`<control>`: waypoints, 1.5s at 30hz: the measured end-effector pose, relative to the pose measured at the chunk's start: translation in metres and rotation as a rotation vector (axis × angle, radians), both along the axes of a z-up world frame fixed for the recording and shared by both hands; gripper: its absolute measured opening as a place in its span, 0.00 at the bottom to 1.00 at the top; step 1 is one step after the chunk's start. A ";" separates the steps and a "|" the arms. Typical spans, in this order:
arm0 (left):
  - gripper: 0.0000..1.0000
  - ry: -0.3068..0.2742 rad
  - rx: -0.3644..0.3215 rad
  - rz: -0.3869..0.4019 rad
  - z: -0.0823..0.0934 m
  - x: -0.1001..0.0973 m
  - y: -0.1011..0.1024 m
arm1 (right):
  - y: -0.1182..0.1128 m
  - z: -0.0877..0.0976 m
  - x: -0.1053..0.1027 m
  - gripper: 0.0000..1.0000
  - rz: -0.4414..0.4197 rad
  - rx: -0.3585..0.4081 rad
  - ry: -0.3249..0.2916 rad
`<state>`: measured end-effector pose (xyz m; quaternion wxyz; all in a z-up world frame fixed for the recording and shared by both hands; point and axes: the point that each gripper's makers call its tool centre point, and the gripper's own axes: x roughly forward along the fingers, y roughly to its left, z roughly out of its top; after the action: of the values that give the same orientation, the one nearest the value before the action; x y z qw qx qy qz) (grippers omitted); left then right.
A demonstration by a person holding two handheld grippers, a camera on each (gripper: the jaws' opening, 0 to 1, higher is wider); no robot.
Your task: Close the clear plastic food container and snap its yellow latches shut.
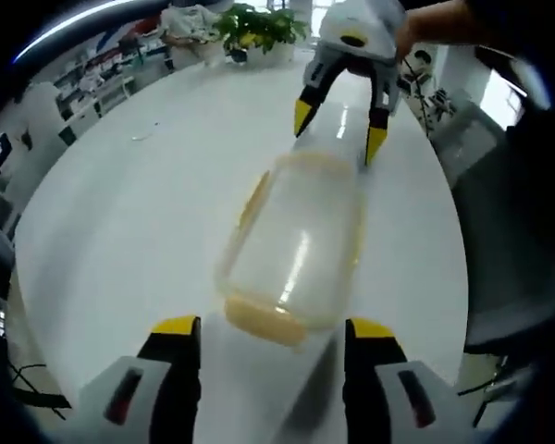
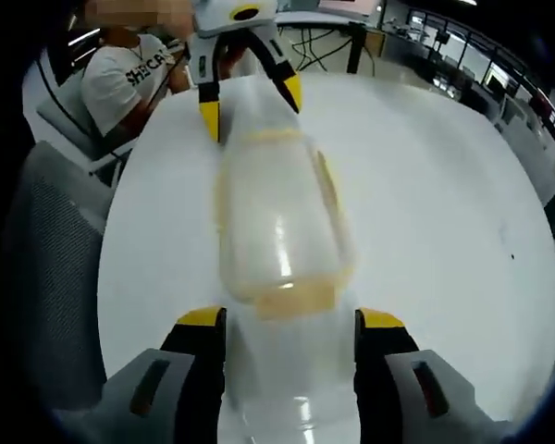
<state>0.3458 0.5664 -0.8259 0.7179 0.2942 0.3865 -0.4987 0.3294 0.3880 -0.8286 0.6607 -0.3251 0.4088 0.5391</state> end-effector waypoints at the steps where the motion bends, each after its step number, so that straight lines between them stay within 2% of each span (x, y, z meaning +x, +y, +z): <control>1: 0.58 0.002 0.007 -0.010 -0.001 0.000 0.000 | 0.000 0.000 0.000 0.54 0.003 -0.002 0.002; 9: 0.53 -0.016 0.060 -0.092 -0.006 0.006 0.002 | 0.002 -0.010 0.000 0.51 0.075 -0.060 -0.010; 12: 0.50 -0.023 0.100 -0.138 -0.009 0.007 0.003 | 0.001 -0.013 0.003 0.50 0.110 -0.089 -0.023; 16: 0.47 -0.024 0.120 -0.177 -0.011 0.008 0.002 | 0.002 -0.015 0.005 0.47 0.106 -0.091 0.001; 19: 0.46 -0.018 0.121 -0.215 -0.011 0.006 -0.002 | 0.003 -0.016 0.001 0.42 0.110 -0.095 0.028; 26: 0.37 -0.018 0.183 -0.324 -0.020 -0.002 -0.006 | 0.005 -0.021 0.005 0.38 0.160 -0.147 0.010; 32: 0.34 0.000 0.166 -0.315 -0.019 -0.001 -0.007 | 0.005 -0.023 0.004 0.38 0.214 -0.209 0.004; 36: 0.34 0.060 0.119 -0.260 -0.022 -0.007 -0.014 | 0.006 -0.025 0.005 0.40 0.242 -0.277 0.021; 38: 0.34 0.047 0.149 -0.288 -0.022 -0.004 -0.014 | 0.005 -0.025 0.005 0.41 0.274 -0.317 0.015; 39: 0.34 0.045 0.169 -0.293 -0.023 -0.004 -0.013 | 0.006 -0.026 0.006 0.41 0.257 -0.325 0.018; 45: 0.35 0.049 0.165 -0.270 -0.022 -0.005 -0.013 | 0.004 -0.026 0.006 0.42 0.289 -0.297 0.013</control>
<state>0.3412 0.5538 -0.8481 0.6078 0.3893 0.4007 -0.5643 0.3354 0.3916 -0.8545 0.5187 -0.4708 0.4373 0.5640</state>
